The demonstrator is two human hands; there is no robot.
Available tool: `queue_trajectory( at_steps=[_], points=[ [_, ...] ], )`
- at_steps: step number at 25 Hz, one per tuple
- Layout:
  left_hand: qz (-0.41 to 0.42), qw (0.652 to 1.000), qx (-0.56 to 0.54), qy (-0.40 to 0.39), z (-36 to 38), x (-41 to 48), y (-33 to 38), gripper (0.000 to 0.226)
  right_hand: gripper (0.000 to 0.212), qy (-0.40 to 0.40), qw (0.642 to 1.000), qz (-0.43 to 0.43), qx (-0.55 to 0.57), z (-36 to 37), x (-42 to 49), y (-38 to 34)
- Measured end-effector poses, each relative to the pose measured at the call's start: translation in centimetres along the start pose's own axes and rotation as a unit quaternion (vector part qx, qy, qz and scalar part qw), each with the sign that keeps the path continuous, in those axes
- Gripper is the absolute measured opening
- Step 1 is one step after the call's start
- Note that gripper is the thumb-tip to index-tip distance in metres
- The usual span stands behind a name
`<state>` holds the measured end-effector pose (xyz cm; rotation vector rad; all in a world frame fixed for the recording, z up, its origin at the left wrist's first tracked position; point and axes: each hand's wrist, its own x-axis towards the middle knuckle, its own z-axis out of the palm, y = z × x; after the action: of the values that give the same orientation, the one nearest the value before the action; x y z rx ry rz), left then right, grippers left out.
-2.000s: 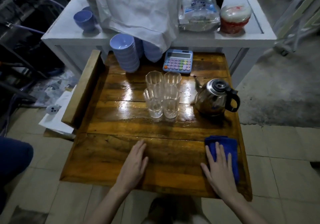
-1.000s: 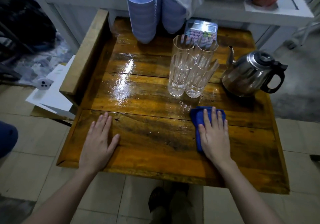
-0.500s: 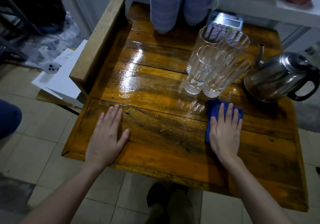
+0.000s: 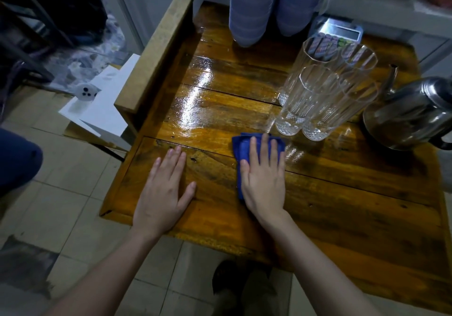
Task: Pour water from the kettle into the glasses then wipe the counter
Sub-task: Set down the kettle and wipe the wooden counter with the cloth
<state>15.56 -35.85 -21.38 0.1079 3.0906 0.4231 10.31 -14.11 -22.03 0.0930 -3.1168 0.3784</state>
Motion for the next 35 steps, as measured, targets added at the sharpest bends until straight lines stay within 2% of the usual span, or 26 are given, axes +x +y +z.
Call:
queue_trajectory(
  at_steps=[7, 11, 14, 18, 25, 29, 32, 35],
  points=[
    [-0.002, 1.0, -0.011, 0.009, 0.1, 0.0, 0.0, 0.057, 0.059, -0.044, 0.991, -0.124, 0.016, 0.8, -1.6, -3.8],
    [-0.004, 1.0, -0.019, 0.011, 0.1, 0.0, 0.0, 0.055, 0.06, -0.072, 0.98, -0.187, 0.001, 0.4, -4.4, -2.7],
    [-0.006, 1.0, -0.012, 0.016, 0.2, 0.0, 0.0, 0.055, 0.06, -0.076, 0.976, -0.2, -0.023, -0.2, -7.2, -0.5],
    [-0.007, 1.0, -0.017, 0.016, 0.1, 0.0, 0.1, 0.055, 0.06, -0.08, 0.986, -0.141, -0.028, -1.6, -8.8, 4.5],
    [-0.006, 1.0, -0.012, 0.019, 0.1, 0.0, 0.1, 0.055, 0.063, -0.044, 0.997, 0.07, -0.011, -4.9, -8.2, 16.9],
    [-0.003, 1.0, -0.008, 0.016, 0.2, 0.0, 0.1, 0.055, 0.064, 0.008, 0.985, 0.172, -0.028, -4.3, -5.3, 16.5],
    [-0.005, 1.0, -0.003, 0.021, 0.2, 0.0, 0.0, 0.055, 0.063, 0.012, 0.985, 0.171, -0.034, -3.5, -3.3, 13.3],
    [-0.005, 1.0, -0.004, 0.019, 0.2, 0.0, 0.0, 0.055, 0.063, -0.003, 0.994, 0.105, -0.037, -2.7, -1.6, 8.7]
  ],
)
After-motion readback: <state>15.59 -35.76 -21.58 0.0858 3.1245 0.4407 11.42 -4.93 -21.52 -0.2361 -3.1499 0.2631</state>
